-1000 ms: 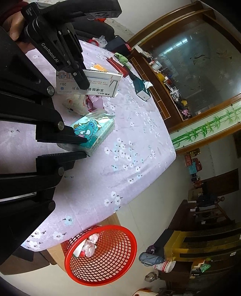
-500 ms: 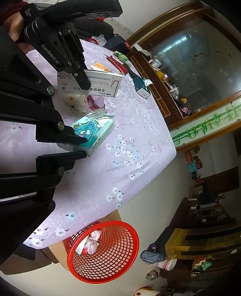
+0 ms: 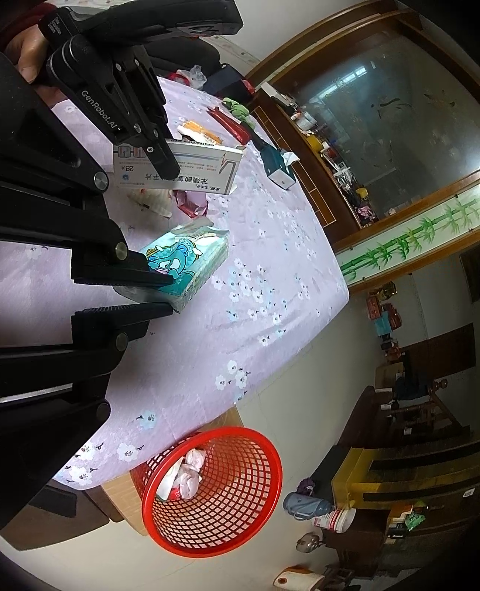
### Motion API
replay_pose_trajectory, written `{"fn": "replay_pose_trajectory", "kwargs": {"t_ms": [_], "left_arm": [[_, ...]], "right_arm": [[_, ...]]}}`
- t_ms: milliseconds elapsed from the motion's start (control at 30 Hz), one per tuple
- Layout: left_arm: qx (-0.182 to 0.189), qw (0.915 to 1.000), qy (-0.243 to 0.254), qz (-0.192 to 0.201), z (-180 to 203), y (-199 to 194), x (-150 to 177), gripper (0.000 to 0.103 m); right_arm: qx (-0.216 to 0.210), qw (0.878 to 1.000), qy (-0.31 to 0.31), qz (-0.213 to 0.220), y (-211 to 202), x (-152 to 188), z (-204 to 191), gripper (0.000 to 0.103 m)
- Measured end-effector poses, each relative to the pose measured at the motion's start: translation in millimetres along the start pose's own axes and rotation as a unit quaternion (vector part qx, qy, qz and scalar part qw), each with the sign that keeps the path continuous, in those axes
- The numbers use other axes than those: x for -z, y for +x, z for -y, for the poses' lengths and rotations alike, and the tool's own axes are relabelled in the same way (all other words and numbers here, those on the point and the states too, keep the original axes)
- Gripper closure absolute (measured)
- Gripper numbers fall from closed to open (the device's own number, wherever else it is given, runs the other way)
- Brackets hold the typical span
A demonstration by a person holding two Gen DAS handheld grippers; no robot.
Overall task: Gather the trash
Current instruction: 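Carry the barcode strip and teal wipe pack in both tools over the red wastebasket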
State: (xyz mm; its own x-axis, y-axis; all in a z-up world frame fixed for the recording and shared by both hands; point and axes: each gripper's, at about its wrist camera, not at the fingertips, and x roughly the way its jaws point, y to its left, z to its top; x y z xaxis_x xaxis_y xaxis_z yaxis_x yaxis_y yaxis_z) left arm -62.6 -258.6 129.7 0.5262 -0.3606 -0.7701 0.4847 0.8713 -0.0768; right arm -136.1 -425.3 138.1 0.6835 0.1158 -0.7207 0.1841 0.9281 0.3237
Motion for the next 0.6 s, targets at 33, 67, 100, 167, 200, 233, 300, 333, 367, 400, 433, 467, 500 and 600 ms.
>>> {"fn": "replay_pose_trajectory", "kwargs": {"t_ms": [33,67,100,167,200,233,300,333,367,400,433,467,500,600], "left_arm": [[0.001,1.0000,0.002,-0.001,1.5,0.6,0.0,0.091],[0.002,1.0000,0.003,-0.001,2.9,1.1,0.0,0.091],[0.003,1.0000,0.005,-0.002,4.4,1.5,0.0,0.091],[0.005,1.0000,0.008,-0.002,7.9,2.3,-0.2,0.091],[0.006,0.9999,0.010,-0.003,9.4,2.5,-0.2,0.091],[0.007,0.9999,0.011,-0.003,10.8,2.8,-0.2,0.091],[0.010,0.9998,0.015,-0.004,13.6,4.0,-0.4,0.091],[0.011,0.9998,0.016,-0.005,15.7,4.3,-0.5,0.091],[0.012,0.9998,0.018,-0.006,16.7,5.4,-0.7,0.091],[0.014,0.9997,0.020,-0.006,18.4,6.1,-0.7,0.091],[0.015,0.9996,0.022,-0.007,19.8,7.0,-1.1,0.091],[0.016,0.9996,0.024,-0.007,21.5,7.4,-1.1,0.091],[0.017,0.9995,0.026,-0.008,23.5,8.0,-1.1,0.091],[0.020,0.9993,0.030,-0.010,28.7,9.8,-1.1,0.091]], "right_arm": [[0.001,1.000,0.001,0.000,-0.4,0.1,1.3,0.094],[0.002,1.000,0.004,0.001,-1.6,0.5,2.8,0.094],[0.003,1.000,0.005,0.002,-2.5,1.2,3.7,0.094],[0.005,1.000,0.009,0.003,-4.0,1.9,6.1,0.094],[0.006,1.000,0.010,0.004,-4.7,2.4,7.3,0.094],[0.007,1.000,0.012,0.004,-5.6,2.7,9.3,0.094],[0.010,1.000,0.016,0.005,-7.6,3.0,11.9,0.094],[0.011,1.000,0.017,0.006,-8.0,3.4,13.4,0.094],[0.012,1.000,0.019,0.006,-8.7,3.9,14.9,0.094],[0.014,1.000,0.021,0.007,-9.9,4.5,16.8,0.094],[0.015,1.000,0.022,0.008,-10.5,4.4,18.3,0.094],[0.016,1.000,0.025,0.009,-11.6,4.8,20.3,0.094],[0.017,0.999,0.027,0.009,-12.5,5.5,22.4,0.094],[0.022,0.999,0.034,0.011,-15.4,6.4,28.4,0.094]]}}
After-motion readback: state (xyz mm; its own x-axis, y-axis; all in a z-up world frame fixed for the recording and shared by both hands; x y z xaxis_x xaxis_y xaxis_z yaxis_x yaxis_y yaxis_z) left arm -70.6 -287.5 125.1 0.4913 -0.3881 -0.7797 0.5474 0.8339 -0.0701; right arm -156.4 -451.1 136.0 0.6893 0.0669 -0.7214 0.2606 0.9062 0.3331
